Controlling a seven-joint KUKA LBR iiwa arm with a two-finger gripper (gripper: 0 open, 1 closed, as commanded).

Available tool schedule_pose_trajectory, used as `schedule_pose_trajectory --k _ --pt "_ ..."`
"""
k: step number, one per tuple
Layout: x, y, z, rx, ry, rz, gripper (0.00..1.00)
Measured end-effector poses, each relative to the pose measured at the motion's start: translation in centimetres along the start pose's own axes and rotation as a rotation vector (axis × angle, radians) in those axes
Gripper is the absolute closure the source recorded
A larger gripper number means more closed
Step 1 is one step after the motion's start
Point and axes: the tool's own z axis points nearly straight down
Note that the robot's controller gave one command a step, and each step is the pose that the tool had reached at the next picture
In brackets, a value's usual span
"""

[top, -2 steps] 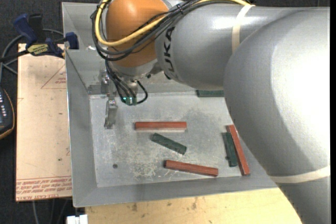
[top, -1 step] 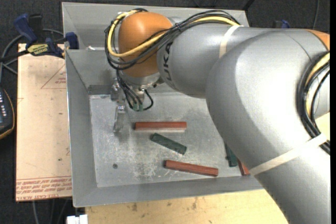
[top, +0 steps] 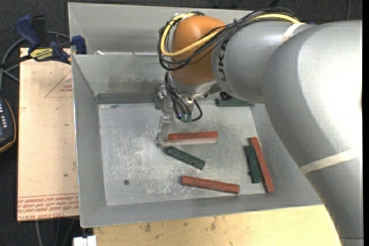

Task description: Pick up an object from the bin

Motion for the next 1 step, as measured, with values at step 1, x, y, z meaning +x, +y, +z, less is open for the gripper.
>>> schedule_pose_trajectory --k 1 --pt "6.54 -5.99 0.06 0.000 0.005 -0.044 0.00"
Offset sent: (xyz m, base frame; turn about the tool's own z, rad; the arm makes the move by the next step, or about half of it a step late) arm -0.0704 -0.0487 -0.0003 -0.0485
